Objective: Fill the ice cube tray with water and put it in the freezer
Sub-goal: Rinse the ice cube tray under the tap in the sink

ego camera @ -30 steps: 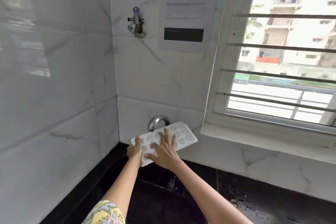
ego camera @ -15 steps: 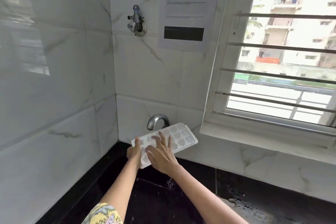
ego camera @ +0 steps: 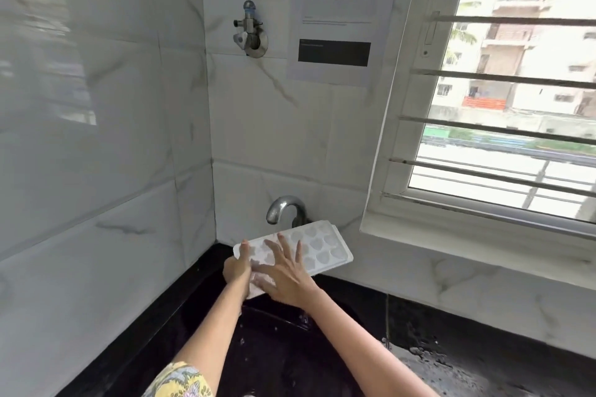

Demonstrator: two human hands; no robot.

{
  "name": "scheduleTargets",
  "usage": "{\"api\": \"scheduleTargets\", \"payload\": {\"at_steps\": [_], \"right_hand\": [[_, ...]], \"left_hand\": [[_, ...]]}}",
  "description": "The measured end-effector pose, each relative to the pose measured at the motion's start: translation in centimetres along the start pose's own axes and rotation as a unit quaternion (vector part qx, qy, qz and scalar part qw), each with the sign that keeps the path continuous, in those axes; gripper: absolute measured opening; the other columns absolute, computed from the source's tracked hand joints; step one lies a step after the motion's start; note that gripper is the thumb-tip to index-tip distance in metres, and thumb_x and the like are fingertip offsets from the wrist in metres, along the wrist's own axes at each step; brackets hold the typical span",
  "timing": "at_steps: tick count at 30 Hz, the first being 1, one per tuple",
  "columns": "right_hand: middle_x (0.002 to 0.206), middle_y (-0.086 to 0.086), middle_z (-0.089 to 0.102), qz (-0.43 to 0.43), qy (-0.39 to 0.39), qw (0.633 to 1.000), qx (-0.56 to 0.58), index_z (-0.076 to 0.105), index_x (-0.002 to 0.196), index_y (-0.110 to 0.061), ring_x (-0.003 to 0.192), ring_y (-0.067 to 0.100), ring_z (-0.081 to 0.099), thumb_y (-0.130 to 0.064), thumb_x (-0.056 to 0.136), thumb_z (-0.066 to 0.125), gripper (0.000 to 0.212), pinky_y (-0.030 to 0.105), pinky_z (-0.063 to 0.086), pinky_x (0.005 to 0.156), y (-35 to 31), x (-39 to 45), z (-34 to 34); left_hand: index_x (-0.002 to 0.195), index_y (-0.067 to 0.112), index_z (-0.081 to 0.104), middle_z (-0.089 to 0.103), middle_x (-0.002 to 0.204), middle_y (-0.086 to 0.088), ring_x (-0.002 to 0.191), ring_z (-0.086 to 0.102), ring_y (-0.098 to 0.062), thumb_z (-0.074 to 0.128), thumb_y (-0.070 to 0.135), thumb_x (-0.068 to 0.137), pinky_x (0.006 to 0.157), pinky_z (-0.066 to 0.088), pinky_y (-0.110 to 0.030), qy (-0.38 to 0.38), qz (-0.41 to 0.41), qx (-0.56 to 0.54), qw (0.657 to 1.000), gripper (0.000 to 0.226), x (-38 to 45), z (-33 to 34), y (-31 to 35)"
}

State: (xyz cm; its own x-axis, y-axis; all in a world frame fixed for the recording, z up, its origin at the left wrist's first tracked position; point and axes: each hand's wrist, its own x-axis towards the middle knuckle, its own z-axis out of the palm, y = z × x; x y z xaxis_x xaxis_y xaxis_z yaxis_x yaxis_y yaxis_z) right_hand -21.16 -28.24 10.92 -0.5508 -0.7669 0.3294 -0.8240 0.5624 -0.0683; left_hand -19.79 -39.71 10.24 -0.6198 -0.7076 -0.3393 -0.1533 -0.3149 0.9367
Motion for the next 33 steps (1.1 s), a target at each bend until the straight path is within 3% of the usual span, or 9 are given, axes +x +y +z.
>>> {"api": "scheduleTargets", "payload": {"at_steps": [2, 5, 7, 9, 15, 18, 21, 27, 33], "right_hand": [[0.138, 0.013, 0.042, 0.003, 0.038, 0.997, 0.062, 0.063, 0.112, -0.022, 0.134, 0.033, 0.028, -0.032, 0.091, 0.045, 0.029, 0.061, 0.014, 0.107, 1.2, -0.2, -0.5], [0.102, 0.012, 0.063, 0.080, 0.110, 0.980, 0.143, 0.066, 0.091, -0.010, 0.097, 0.033, 0.058, -0.021, 0.086, 0.047, 0.022, 0.042, 0.047, 0.087, 3.3, -0.6, 0.3], [0.097, 0.009, 0.064, 0.133, 0.061, 0.978, 0.151, 0.066, 0.089, -0.010, 0.094, 0.031, 0.058, -0.016, 0.087, 0.046, 0.020, 0.040, 0.047, 0.082, 4.1, -1.2, 0.9], [0.105, 0.005, 0.066, 0.164, 0.015, 0.976, 0.141, 0.067, 0.098, -0.013, 0.102, 0.025, 0.057, -0.015, 0.088, 0.045, 0.024, 0.038, 0.044, 0.088, 4.4, -1.9, 1.4], [0.106, 0.005, 0.065, 0.181, -0.075, 0.976, 0.096, 0.067, 0.094, -0.013, 0.104, 0.026, 0.055, -0.016, 0.087, 0.043, 0.025, 0.037, 0.039, 0.086, 4.0, -3.5, 3.1], [0.110, 0.009, 0.063, 0.171, -0.106, 0.977, 0.079, 0.066, 0.099, -0.010, 0.105, 0.029, 0.054, -0.013, 0.087, 0.042, 0.028, 0.039, 0.039, 0.088, 3.4, -3.4, 3.5], [0.106, 0.011, 0.064, 0.173, -0.092, 0.977, 0.086, 0.066, 0.096, -0.007, 0.102, 0.031, 0.055, -0.012, 0.086, 0.041, 0.028, 0.039, 0.041, 0.087, 2.6, -2.6, 3.6], [0.118, 0.015, 0.053, 0.250, -0.022, 0.963, 0.103, 0.042, 0.127, -0.004, 0.100, 0.032, 0.055, -0.009, 0.092, 0.040, 0.036, 0.033, 0.041, 0.070, 3.6, -0.1, 2.6], [0.142, 0.018, 0.024, 0.174, -0.028, 0.982, 0.075, 0.026, 0.135, 0.000, 0.133, 0.033, 0.028, 0.007, 0.085, 0.042, 0.053, 0.034, 0.044, 0.094, 6.2, 3.9, 3.4]], "left_hand": [[0.111, -0.011, 0.060, 0.065, 0.106, -0.022, 0.104, 0.061, -0.037, 0.051, 0.044, 0.093, 0.074, 0.040, -0.031, 0.029, 0.029, 0.058, 0.997, 0.059, 0.0, -1.0, 0.4], [0.069, -0.003, 0.054, 0.055, 0.071, -0.008, 0.086, 0.055, -0.031, 0.057, 0.042, 0.090, 0.072, 0.036, -0.029, 0.008, 0.044, 0.156, 0.987, 0.050, 0.3, -2.4, 0.5], [0.064, 0.003, 0.049, 0.056, 0.070, -0.008, 0.083, 0.055, -0.026, 0.065, 0.039, 0.085, 0.070, 0.039, -0.030, -0.009, 0.045, 0.221, 0.974, 0.045, 0.4, -3.4, 0.4], [0.088, -0.001, 0.060, 0.067, 0.095, -0.014, 0.091, 0.063, -0.031, 0.070, 0.035, 0.080, 0.072, 0.045, -0.032, -0.014, 0.054, 0.318, 0.946, 0.038, 0.5, -4.2, 0.0], [0.119, 0.007, 0.056, 0.063, 0.122, -0.010, 0.115, 0.061, -0.028, 0.055, 0.015, 0.088, 0.088, 0.049, -0.034, 0.013, 0.144, 0.615, 0.775, 0.032, -1.1, -4.5, -1.3], [0.121, 0.010, 0.055, 0.062, 0.123, -0.007, 0.115, 0.061, -0.025, 0.054, 0.011, 0.091, 0.089, 0.049, -0.032, -0.001, 0.184, 0.657, 0.731, 0.030, -1.6, -3.5, -1.9], [0.121, 0.009, 0.055, 0.062, 0.123, -0.007, 0.114, 0.061, -0.025, 0.053, 0.009, 0.092, 0.087, 0.049, -0.031, -0.011, 0.170, 0.634, 0.754, 0.029, -1.8, -2.9, -2.2], [0.114, 0.001, 0.059, 0.066, 0.112, -0.012, 0.104, 0.064, -0.029, 0.060, 0.033, 0.087, 0.075, 0.047, -0.032, 0.029, 0.040, 0.428, 0.902, 0.042, -1.1, -5.8, -3.2], [0.118, -0.011, 0.055, 0.065, 0.110, -0.026, 0.105, 0.062, -0.040, 0.066, 0.036, 0.085, 0.089, 0.050, -0.041, 0.108, -0.045, 0.168, 0.979, 0.058, -0.2, -8.4, -5.4]]}}
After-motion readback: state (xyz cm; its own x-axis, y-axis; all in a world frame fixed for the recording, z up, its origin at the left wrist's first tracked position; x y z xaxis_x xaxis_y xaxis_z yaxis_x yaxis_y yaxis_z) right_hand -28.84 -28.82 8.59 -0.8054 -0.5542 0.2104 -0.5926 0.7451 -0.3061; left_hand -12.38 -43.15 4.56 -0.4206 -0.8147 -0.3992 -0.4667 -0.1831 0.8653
